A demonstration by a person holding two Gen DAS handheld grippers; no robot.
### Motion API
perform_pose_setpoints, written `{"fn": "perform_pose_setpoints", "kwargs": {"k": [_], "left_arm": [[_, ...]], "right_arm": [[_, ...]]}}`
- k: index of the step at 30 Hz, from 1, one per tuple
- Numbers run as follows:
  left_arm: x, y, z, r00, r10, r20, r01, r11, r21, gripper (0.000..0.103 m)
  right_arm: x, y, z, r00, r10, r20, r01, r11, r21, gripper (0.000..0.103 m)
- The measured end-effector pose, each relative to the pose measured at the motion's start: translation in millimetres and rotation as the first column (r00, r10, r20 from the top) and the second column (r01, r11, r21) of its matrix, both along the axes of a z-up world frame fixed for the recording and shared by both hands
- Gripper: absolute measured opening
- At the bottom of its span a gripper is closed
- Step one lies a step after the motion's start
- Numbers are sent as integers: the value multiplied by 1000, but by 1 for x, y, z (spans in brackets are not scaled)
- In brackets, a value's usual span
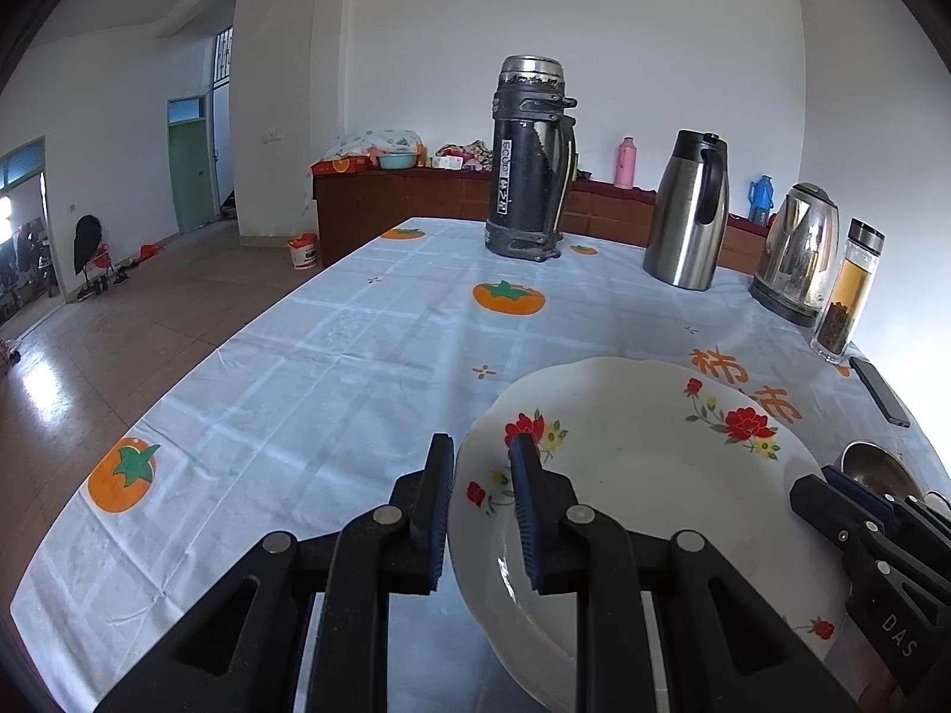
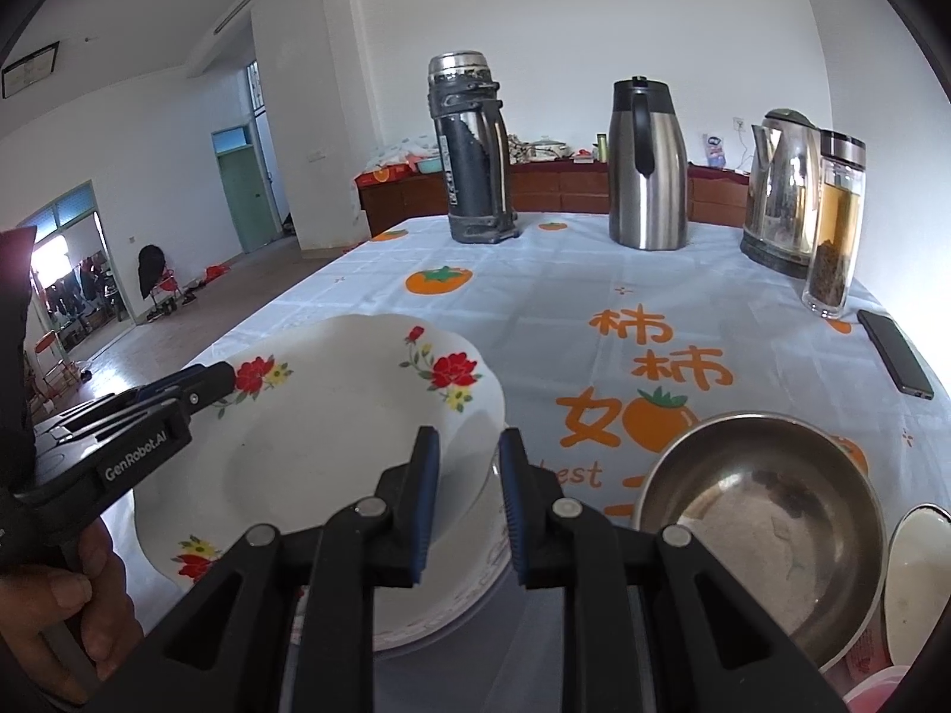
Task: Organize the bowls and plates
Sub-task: 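Lower the white red-flower plate onto the plate stack with the left gripper, then hold the white red-flower plate flat on the stack with the left gripper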
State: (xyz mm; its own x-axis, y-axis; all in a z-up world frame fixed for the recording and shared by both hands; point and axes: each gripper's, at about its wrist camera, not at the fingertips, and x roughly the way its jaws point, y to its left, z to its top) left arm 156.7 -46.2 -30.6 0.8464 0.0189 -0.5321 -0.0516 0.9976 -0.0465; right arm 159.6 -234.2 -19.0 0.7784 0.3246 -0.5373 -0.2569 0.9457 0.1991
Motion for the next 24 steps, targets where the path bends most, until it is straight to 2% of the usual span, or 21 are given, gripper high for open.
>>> {"fn": "perform_pose_setpoints", "kwargs": {"k": [24], "left_arm": [[-1,-12,-1,999,-40,20,39,999,6,22]], "right_arm": [[-1,-14,-3,999,-31,-6,31,1000,4,21]]}}
